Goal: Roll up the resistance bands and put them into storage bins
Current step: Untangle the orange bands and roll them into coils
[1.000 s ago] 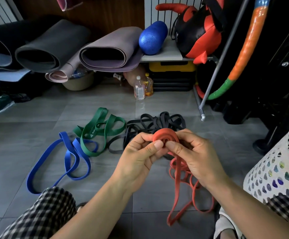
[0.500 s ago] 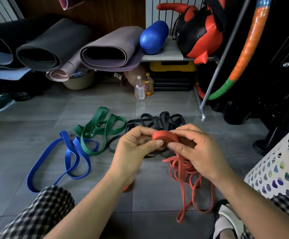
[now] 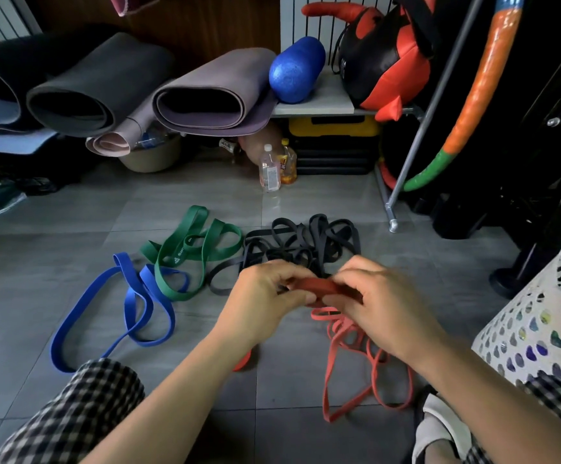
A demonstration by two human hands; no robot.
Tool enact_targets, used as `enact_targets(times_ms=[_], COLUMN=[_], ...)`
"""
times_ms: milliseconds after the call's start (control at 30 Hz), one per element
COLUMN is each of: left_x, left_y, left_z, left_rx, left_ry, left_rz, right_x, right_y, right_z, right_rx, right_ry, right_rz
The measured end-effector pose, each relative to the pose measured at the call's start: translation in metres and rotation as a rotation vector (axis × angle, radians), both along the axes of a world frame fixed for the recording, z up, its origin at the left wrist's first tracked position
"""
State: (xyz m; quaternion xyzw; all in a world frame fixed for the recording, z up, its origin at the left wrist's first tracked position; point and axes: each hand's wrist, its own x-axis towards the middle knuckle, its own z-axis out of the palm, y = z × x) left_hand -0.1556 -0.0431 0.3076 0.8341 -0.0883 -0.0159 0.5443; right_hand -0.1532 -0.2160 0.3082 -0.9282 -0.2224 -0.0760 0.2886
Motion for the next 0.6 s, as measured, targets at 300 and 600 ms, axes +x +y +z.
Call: enact_targets(times_ms=[300, 600], left_x=[-0.006, 0.003], left_y=[-0.015, 0.005], left_z=[0.008, 0.004], left_rx=[-0.945, -0.022], left_ry=[0.290, 0.040], left_rz=[0.091, -0.038], right_x=[-0.007, 0.003], right_y=[0.010, -0.007], right_z=[0.011, 0.005], right_rx=[0.812, -0.007], right_ry=[0.427, 0.094], right_rz=[-0.033, -0.017])
